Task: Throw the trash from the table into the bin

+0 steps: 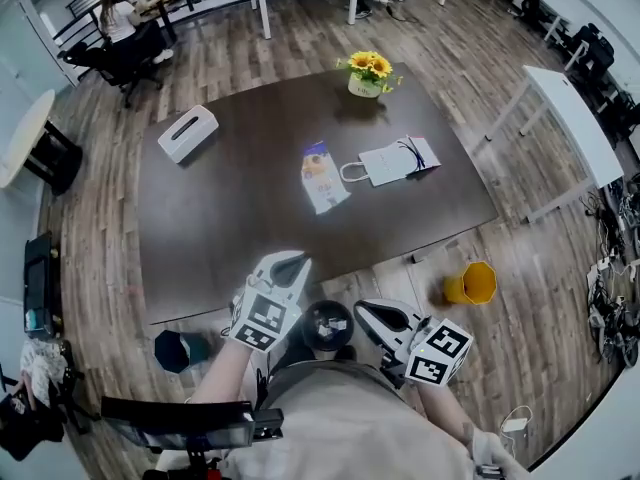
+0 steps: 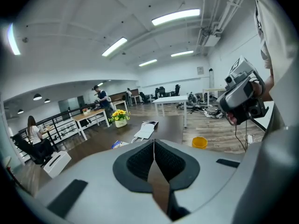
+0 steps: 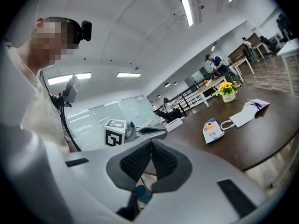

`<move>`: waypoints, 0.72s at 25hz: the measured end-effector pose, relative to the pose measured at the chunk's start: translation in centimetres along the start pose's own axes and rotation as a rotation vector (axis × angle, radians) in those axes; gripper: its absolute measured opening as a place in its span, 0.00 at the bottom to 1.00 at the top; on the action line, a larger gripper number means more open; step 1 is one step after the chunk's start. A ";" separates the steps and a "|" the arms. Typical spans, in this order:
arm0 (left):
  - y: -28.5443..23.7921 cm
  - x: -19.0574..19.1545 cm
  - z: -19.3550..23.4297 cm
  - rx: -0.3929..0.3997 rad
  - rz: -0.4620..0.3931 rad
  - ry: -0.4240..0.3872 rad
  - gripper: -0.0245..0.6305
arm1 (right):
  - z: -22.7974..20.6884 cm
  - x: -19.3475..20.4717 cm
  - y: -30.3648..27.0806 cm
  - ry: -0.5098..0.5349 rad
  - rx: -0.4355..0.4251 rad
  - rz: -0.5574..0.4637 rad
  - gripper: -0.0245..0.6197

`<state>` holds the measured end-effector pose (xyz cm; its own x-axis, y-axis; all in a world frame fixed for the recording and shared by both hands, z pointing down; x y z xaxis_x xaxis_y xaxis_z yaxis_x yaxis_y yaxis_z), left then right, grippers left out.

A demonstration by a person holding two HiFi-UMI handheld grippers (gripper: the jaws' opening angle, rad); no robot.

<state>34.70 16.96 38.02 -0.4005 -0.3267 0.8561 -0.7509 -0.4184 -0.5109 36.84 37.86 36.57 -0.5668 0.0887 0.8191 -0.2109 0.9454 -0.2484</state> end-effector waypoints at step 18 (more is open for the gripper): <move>-10.8 3.3 12.8 0.166 0.140 -0.137 0.06 | -1.8 -3.0 -9.4 0.001 0.164 0.052 0.06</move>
<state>48.21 9.52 45.31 -0.4107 -0.4984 0.7635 -0.5925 -0.4905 -0.6389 41.94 29.29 37.39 -0.5796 0.1363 0.8034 -0.3088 0.8756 -0.3713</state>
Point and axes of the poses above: the fingertips, and each gripper's own axes: y backward along the fingers, z to its left, x out of its underside, the point moved 8 cm from there along y, backward along the fingers, and after that the axes turned 12 degrees about x, right-handed, at the moved point
